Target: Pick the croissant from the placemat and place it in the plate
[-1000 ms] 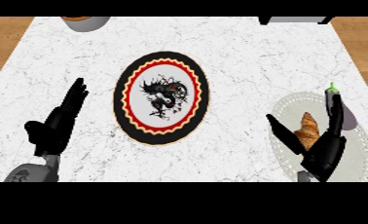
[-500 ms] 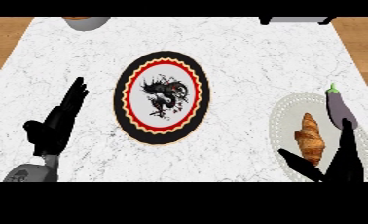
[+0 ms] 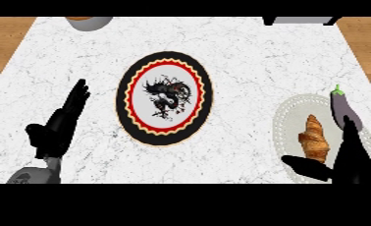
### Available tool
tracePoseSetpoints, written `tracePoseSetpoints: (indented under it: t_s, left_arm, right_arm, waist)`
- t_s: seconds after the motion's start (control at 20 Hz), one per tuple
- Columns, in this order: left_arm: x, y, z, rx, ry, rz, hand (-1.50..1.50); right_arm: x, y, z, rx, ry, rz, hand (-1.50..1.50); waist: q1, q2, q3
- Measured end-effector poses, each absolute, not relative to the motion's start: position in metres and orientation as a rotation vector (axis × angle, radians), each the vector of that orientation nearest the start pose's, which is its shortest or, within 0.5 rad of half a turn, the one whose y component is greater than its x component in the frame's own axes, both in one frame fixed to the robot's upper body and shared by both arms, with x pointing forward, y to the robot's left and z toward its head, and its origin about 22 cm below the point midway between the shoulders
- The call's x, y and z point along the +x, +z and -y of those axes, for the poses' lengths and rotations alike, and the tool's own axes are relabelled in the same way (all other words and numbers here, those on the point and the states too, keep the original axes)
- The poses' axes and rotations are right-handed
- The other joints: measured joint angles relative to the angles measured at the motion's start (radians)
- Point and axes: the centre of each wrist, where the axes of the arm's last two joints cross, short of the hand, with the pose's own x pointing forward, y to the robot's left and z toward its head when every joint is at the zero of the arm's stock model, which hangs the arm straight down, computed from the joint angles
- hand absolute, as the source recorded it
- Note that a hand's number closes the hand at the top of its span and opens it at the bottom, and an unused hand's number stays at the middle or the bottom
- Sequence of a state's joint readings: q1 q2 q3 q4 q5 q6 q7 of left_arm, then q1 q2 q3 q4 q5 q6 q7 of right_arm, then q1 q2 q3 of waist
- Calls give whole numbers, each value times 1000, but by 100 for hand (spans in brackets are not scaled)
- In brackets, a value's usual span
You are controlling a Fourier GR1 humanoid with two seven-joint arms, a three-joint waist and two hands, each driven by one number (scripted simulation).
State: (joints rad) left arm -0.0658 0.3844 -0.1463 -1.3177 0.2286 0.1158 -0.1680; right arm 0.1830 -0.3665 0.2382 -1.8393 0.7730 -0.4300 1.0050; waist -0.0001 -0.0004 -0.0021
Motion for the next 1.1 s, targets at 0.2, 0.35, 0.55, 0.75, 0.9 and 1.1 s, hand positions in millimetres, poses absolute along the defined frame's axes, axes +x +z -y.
tracePoseSetpoints:
  t_s: [0.2, 0.35, 0.55, 0.75, 0.9, 1.1]
  left_arm:
    - [255, -21, -302, 161, -141, 1524, 0]
    - [253, -24, -304, 159, -142, 1526, 0]
    - [254, -26, -304, 155, -145, 1519, 0]
    - [252, -21, -306, 162, -149, 1519, 0]
    - [249, -18, -306, 159, -151, 1519, 0]
    - [254, -20, -305, 156, -146, 1516, 0]
  right_arm:
    - [196, 42, 253, -1065, 146, 815, -150]
    - [199, 45, 260, -1059, 167, 764, -150]
    - [205, 40, 262, -1034, 190, 726, -150]
    - [210, 31, 271, -1024, 194, 687, -150]
    - [216, 18, 278, -1032, 203, 644, -150]
    - [219, 9, 282, -1042, 209, 600, -150]
  waist:
    - [0, 0, 1]
    - [0, 1, 1]
    - [0, 1, 2]
    - [0, 0, 2]
    - [2, 0, 2]
    - [0, 0, 2]
